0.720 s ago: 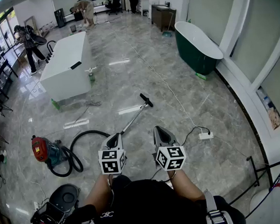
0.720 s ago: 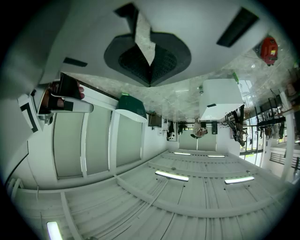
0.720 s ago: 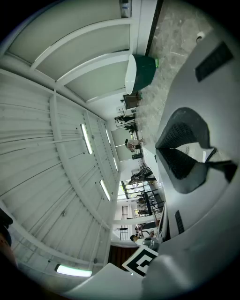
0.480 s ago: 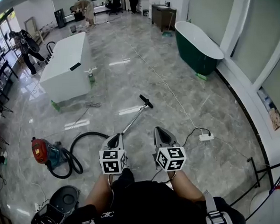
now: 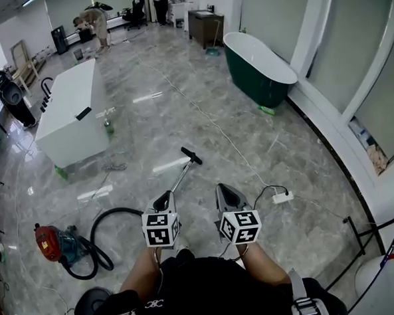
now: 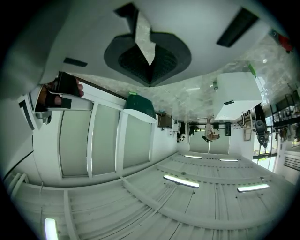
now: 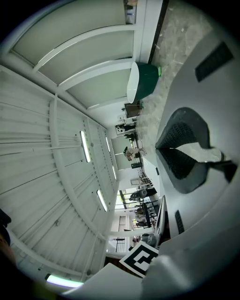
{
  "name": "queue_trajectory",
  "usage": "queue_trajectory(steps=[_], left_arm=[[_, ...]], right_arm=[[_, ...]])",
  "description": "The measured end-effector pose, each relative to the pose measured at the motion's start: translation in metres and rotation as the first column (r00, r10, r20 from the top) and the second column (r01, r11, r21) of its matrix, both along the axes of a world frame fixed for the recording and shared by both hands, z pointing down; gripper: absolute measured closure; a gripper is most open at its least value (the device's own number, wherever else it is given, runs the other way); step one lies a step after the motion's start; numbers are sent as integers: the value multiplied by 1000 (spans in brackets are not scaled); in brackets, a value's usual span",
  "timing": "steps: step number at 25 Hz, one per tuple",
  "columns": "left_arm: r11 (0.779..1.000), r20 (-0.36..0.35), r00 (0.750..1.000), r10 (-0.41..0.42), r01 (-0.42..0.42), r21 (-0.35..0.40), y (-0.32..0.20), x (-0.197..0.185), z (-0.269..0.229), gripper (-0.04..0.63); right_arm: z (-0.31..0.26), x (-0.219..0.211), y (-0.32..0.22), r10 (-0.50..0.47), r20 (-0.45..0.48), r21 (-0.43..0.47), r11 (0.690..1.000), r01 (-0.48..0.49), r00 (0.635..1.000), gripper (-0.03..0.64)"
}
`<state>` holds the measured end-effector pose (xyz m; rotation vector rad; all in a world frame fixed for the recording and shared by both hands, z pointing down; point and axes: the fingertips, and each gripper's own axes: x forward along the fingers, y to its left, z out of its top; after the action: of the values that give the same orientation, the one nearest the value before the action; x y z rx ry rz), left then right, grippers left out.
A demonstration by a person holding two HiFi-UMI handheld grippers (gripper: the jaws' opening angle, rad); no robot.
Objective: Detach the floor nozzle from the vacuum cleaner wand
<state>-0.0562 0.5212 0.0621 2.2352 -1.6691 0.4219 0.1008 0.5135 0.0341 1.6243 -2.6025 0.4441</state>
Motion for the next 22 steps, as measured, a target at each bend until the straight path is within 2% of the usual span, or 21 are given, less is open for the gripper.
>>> queue_trajectory(steps=[5, 12, 17, 22], left_arm=[[1000, -19, 1000, 15, -15, 8, -66, -30, -12, 586], [1000, -24, 999, 26, -25, 18, -146, -74, -18, 586], [1000, -25, 999, 24, -23, 17, -187, -109, -16, 586], [1000, -40, 999, 22, -22, -11, -209, -135, -2, 586]], right_arm=[[-17, -25, -61, 24, -35, 41, 999, -22, 999, 601], [-22, -69, -140, 26, -34, 44, 999, -24, 999, 601], [-23, -100, -186, 26, -5, 31, 999, -26, 1000, 601], [-12, -120, -204, 40, 16, -3, 999, -40, 999, 601]])
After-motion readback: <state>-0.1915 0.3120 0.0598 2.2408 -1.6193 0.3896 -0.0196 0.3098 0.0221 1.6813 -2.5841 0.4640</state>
